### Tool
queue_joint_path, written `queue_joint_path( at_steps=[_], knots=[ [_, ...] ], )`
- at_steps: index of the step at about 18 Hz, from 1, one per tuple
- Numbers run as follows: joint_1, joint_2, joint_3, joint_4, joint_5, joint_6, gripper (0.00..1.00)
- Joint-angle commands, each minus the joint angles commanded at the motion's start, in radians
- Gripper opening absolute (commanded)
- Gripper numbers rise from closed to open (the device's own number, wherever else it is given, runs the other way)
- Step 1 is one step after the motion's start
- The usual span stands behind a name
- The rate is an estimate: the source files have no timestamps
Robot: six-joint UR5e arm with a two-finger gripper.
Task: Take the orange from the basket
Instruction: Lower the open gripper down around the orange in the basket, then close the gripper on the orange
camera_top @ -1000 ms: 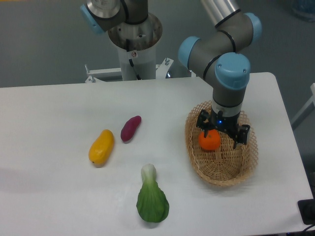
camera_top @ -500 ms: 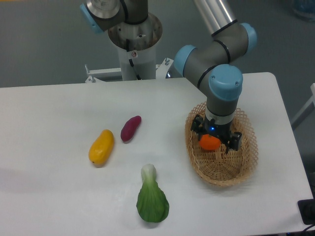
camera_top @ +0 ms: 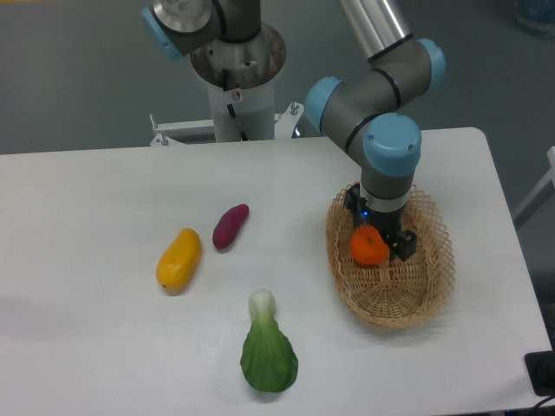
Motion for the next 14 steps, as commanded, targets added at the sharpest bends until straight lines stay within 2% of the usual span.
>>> queue_joint_path(
  at_steps=[7,14],
  knots=[
    [-0.008,-0.014,-0.014,0.008,0.003,-0.024,1.0],
    [-0.008,-0.029,-0.044,0.084,0.003,-0.026,1.0]
  ],
)
